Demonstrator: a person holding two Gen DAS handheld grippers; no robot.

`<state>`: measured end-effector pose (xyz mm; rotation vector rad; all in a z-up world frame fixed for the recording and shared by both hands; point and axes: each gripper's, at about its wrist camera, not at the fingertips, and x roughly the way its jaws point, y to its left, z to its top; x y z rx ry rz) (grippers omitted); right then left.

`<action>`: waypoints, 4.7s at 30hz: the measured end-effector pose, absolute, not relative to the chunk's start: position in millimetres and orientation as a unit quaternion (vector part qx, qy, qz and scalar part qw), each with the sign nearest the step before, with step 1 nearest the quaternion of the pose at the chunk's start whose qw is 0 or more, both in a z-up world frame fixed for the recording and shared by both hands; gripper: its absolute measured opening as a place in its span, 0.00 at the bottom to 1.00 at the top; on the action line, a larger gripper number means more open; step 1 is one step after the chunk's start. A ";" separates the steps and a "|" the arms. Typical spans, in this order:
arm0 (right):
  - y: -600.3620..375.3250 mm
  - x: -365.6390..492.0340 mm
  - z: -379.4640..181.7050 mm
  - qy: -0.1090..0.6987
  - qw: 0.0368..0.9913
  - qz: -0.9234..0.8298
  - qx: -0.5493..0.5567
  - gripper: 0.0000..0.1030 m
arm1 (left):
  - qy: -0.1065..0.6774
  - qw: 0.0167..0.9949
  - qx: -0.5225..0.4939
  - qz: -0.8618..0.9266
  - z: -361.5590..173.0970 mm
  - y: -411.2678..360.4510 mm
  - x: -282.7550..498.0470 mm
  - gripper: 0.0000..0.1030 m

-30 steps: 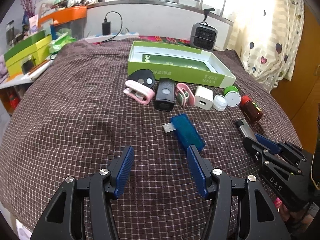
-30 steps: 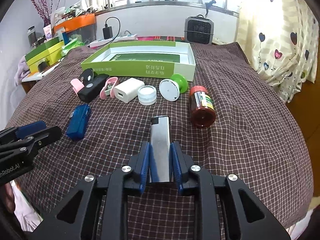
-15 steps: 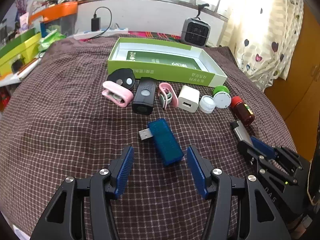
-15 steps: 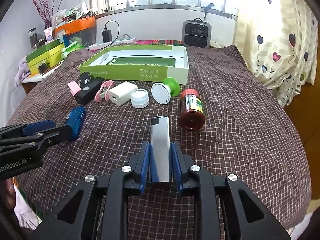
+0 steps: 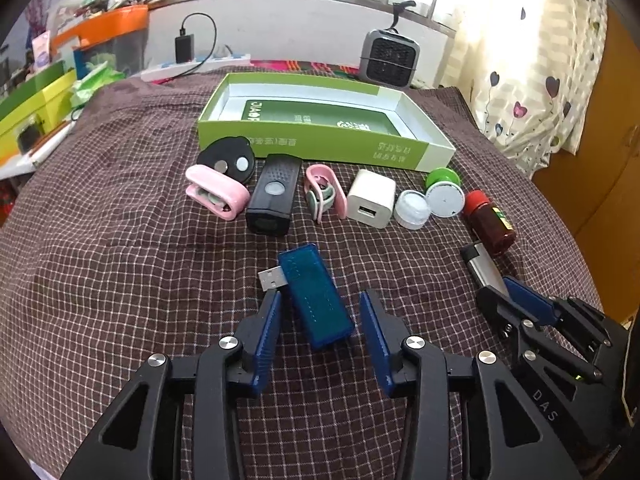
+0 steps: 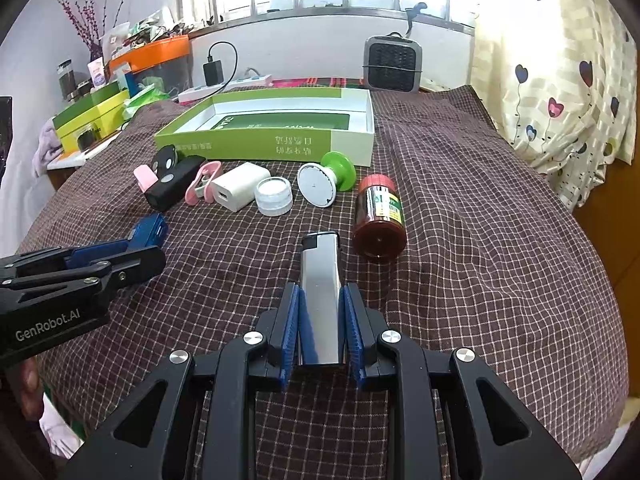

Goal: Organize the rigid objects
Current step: 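Close the left tool on the blue USB stick while the right tool holds the lighter, then carry the USB stick and lighter in both tools over the green box, then open the left tool releasing the USB stick while the right releases the lighter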

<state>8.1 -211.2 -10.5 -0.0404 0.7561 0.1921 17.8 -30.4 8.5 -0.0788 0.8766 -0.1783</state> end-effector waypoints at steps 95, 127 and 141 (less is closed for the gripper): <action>-202.7 193.4 39.7 0.410 0.902 0.136 -0.015 0.23 | 0.393 0.916 -0.020 -0.078 56.2 5.1 193.0 0.20; -189.7 228.1 7.1 0.447 0.884 0.130 -0.033 0.23 | 0.427 0.901 0.000 -0.075 22.5 -4.1 225.1 0.20; -188.6 228.9 6.9 0.447 0.885 0.129 -0.032 0.23 | 0.431 0.900 0.000 -0.070 21.3 -2.0 225.8 0.21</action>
